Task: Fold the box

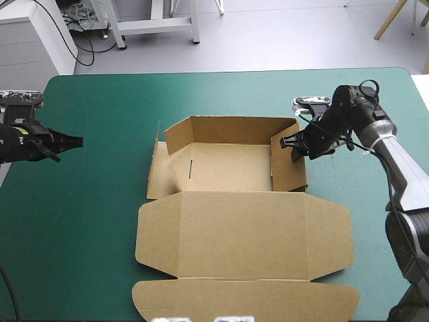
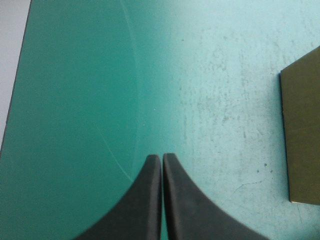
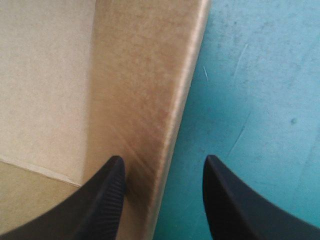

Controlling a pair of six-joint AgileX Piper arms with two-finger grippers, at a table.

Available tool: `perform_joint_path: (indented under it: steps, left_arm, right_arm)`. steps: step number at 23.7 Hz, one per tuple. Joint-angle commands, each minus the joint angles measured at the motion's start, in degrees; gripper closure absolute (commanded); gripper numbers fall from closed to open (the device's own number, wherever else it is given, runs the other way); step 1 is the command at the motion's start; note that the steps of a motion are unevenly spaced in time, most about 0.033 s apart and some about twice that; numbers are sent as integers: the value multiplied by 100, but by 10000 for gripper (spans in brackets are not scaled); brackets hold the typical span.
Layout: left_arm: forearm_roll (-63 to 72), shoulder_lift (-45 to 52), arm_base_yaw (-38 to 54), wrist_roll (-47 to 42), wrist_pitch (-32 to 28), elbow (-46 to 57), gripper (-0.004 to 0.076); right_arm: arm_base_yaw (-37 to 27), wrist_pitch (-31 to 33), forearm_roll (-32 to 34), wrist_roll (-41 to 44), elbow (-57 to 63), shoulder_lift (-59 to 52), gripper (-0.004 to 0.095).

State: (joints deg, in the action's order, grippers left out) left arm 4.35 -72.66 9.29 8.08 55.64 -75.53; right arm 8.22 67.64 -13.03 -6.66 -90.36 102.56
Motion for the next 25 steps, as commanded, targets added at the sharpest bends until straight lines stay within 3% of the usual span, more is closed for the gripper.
perform_joint_path:
  steps: [1,7,10,13,21,24,25]
  left_arm:
    - [100,153,3,-4,-312,-138,732]
    - [100,153,3,-4,-312,-138,734]
    - [132,153,3,-4,-289,-138,734]
    - [213,153,3,-4,-261,-138,734]
    - [782,153,3,76,-243,-138,727]
    - [1068,153,3,264,-221,-138,610]
    - [1203,143,3,264,-221,-138,535]
  right_arm:
    - [-4,-157,-252,-97,-118,-11,481]
    - [-4,-178,-428,-97,-118,248,511]
    - [-4,-178,-376,-120,-118,248,680]
    - [-4,-178,-364,-190,-118,248,916]
    - [-56,44,-484,-294,-129,46,922]
    - [-395,121,-1137,-648,-137,-311,922]
    - [-551,121,-1393,-735,-137,-470,922]
